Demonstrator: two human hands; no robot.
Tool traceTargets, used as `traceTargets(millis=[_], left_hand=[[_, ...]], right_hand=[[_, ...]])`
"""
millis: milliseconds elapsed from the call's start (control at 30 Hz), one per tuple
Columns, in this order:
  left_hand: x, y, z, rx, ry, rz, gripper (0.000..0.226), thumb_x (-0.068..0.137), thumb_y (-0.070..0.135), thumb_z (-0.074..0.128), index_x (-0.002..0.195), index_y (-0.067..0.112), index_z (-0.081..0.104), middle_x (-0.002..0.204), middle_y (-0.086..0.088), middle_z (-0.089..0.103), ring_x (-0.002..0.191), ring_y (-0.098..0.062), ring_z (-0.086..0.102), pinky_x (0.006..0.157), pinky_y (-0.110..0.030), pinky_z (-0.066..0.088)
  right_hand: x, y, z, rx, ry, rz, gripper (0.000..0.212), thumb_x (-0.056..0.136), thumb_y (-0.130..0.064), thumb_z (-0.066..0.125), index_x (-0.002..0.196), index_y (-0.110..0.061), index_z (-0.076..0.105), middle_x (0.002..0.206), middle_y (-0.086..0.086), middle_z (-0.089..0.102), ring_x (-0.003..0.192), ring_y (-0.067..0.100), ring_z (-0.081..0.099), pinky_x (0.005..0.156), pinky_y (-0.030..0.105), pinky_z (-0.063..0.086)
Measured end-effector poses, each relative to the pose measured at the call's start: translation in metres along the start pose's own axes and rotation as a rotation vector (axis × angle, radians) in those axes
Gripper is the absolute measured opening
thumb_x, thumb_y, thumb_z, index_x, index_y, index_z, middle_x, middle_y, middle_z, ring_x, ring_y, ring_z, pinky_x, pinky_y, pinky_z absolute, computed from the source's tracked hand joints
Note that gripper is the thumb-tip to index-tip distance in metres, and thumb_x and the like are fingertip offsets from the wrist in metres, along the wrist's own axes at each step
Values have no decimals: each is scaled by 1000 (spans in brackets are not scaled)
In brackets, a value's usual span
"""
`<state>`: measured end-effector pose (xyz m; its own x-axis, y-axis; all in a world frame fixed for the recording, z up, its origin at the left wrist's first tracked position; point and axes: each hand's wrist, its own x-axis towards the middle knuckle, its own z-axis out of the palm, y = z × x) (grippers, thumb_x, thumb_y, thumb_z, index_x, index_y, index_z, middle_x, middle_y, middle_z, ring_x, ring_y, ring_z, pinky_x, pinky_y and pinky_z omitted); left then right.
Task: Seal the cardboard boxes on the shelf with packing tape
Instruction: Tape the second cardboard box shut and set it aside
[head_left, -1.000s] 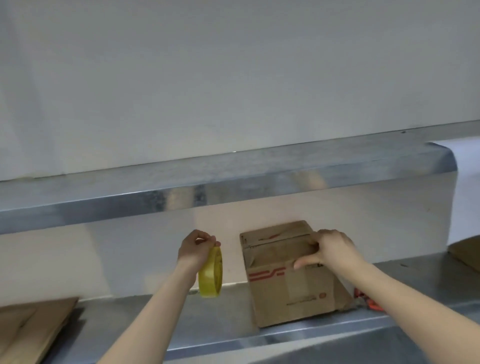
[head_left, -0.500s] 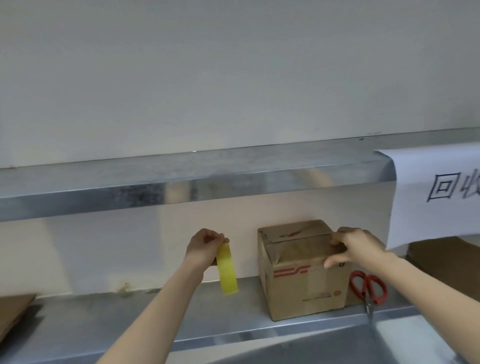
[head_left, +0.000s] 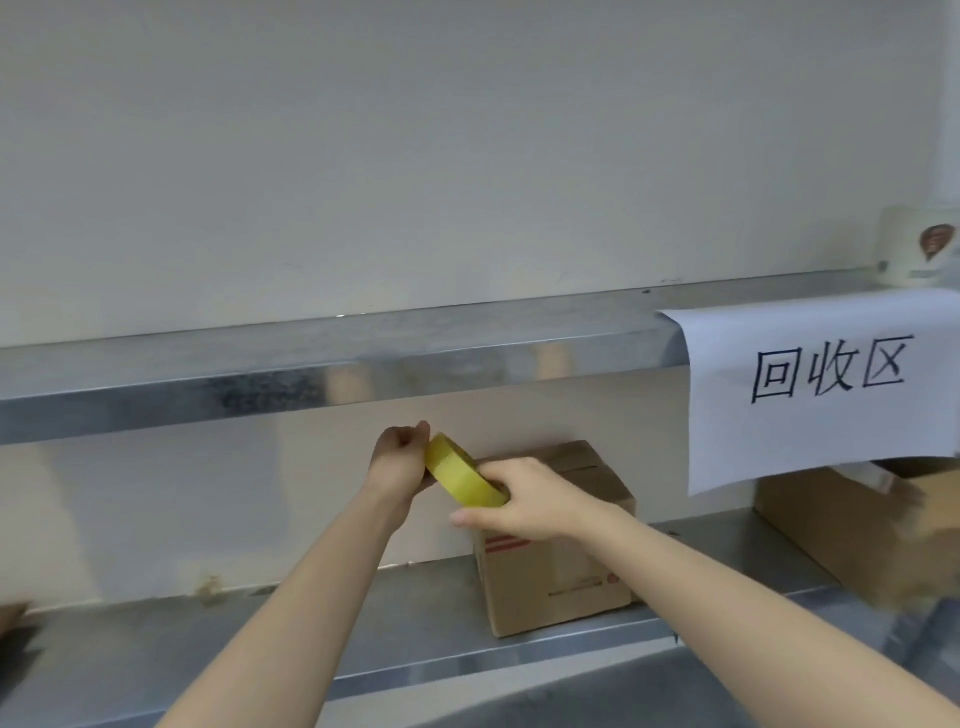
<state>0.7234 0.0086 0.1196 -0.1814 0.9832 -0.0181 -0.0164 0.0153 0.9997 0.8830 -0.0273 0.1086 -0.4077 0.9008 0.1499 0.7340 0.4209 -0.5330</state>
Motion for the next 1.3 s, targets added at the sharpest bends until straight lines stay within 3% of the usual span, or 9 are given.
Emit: traceTargets(millis=[200,367,467,567,700,833,1000,1133,1300], left_hand=[[8,5,-22,69,-93,47,15,93,18,62,93,4,57,85,-8,62,65,-18,65,62,-28,58],[26,8,-17,136,-97,178,12,86,4,65,79,13,67,78,3,66,68,-6,58,60,-12,45],[36,4,-6,102,-179,148,21,82,-4,58,85,10,73,84,-2,70,75,-13,61,70,-25,48],[53,-1,-6,6,-197,103,16,85,0,60,95,6,72,89,-4,70,77,-11,61,68,-23,47],[79,-13,-12,-34,-208,110,11,89,11,64,98,5,68,94,-3,69,83,-12,62,62,-16,42],[80,-38,4,-11,-267,123,12,89,21,68,85,12,62,92,-1,68,86,-11,62,65,-16,42],[108,-65,8,-104,-149,66,21,86,25,71,73,20,55,89,-4,69,94,-24,66,82,-32,50],[114,-78,13,-71,-213,76,21,86,26,71,72,23,55,94,-10,68,97,-29,65,83,-34,49],[117,-95,18,-27,-225,64,21,84,33,70,70,27,55,87,-5,70,93,-27,67,92,-47,51]], right_hand=[[1,-9,-12,102,-37,-5,48,77,-50,74,69,-9,50,64,-3,45,57,9,39,56,29,30],[4,-38,-34,98,27,67,35,74,-48,78,70,-17,64,66,-8,70,57,-4,60,54,10,39],[13,-51,-38,81,111,134,50,71,-53,78,74,-4,68,70,2,74,64,6,68,59,20,48],[20,-61,-38,-57,154,225,67,73,-64,69,72,3,66,73,11,73,63,19,67,58,27,44],[13,-75,-34,-213,89,443,56,84,-64,57,58,-16,65,61,-3,71,57,10,60,63,26,52],[12,-88,-25,-193,28,608,42,81,-46,68,58,-14,53,53,-1,56,47,16,47,47,23,36],[-8,-96,-24,-120,-78,823,48,82,-57,65,60,-15,53,45,-3,52,42,16,48,48,21,38],[-18,-87,-4,-6,-162,889,49,87,-57,59,67,-12,57,68,3,59,63,20,61,63,30,57],[-14,-86,9,55,-172,910,46,89,-54,57,69,-12,58,68,3,61,64,19,62,52,26,52]])
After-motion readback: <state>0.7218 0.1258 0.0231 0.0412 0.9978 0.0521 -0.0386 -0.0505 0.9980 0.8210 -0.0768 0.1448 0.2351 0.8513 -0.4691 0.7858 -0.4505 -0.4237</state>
